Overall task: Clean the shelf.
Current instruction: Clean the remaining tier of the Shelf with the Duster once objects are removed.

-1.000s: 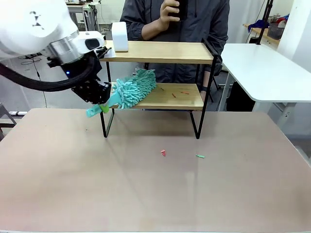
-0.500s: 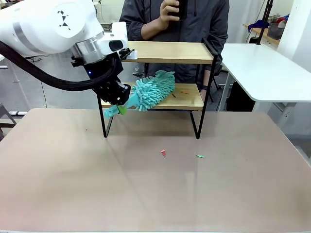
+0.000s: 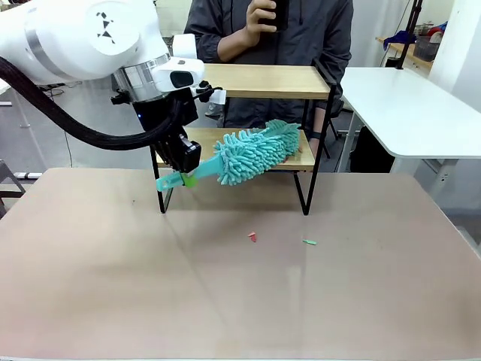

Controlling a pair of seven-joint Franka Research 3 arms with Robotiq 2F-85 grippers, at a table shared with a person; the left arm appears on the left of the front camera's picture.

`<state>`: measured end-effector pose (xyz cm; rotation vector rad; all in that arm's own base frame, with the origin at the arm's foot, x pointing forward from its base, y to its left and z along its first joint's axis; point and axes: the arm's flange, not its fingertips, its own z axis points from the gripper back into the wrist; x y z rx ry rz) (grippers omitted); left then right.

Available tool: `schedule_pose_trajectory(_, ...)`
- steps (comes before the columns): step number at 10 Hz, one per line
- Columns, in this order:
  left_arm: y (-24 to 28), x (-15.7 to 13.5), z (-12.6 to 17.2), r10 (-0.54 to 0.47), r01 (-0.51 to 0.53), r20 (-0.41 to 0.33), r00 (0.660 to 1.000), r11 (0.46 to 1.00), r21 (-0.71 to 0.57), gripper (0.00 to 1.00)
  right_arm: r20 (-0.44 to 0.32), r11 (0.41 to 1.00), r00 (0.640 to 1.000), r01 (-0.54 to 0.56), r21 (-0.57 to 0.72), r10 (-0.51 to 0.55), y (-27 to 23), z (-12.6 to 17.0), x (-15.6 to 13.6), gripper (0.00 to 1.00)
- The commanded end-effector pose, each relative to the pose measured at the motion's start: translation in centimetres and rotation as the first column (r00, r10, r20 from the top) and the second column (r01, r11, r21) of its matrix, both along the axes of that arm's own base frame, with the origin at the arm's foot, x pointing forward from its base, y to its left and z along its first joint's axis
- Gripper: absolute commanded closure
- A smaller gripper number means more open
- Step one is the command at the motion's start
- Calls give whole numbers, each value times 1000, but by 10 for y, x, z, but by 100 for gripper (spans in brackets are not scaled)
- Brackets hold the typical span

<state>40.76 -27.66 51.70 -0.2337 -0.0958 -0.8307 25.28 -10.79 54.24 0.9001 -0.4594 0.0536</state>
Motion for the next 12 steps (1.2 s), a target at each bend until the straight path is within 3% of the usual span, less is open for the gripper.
schedule_pose_trajectory(1,26,-2,9,-125,125,-11,992,990,64,87,29,1000,999,-13,17,13,0,1,2,0)
schedule_pose_trajectory(6,110,-75,26,-403,402,-41,914,915,-21,87,29,1000,999,-13,17,13,0,1,2,0)
schedule_pose_trajectory(9,134,-82,32,-365,363,-14,931,928,-78,87,29,1000,999,-13,17,13,0,1,2,0)
schedule_pose_trajectory(12,204,-109,44,-293,291,20,956,934,-205,87,29,1000,999,-13,17,13,0,1,2,0)
